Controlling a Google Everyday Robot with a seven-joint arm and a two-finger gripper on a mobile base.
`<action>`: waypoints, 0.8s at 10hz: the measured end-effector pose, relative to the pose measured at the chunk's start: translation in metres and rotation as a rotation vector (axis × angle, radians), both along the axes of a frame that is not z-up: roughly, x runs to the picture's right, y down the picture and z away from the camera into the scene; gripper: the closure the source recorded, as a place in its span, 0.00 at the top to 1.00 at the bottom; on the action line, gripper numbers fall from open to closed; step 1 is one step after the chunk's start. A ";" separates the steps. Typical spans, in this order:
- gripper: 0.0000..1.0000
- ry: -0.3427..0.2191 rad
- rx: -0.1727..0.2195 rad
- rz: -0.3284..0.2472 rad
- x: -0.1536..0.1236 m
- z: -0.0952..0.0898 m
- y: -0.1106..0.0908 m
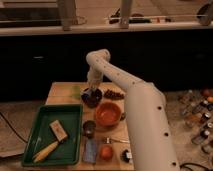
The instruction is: Wipe purple bowl with towel
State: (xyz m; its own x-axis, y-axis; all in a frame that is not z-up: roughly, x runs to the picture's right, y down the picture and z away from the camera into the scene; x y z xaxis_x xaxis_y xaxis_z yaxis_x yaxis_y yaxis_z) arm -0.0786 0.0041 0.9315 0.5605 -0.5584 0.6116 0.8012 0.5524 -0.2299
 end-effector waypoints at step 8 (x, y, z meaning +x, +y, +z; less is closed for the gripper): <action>0.00 -0.077 -0.081 -0.090 0.004 -0.023 0.051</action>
State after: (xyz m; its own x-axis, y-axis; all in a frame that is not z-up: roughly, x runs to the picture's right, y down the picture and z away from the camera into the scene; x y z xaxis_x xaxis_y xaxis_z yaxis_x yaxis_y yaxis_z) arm -0.0750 0.0548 0.9090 0.4598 -0.5516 0.6960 0.8637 0.4598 -0.2062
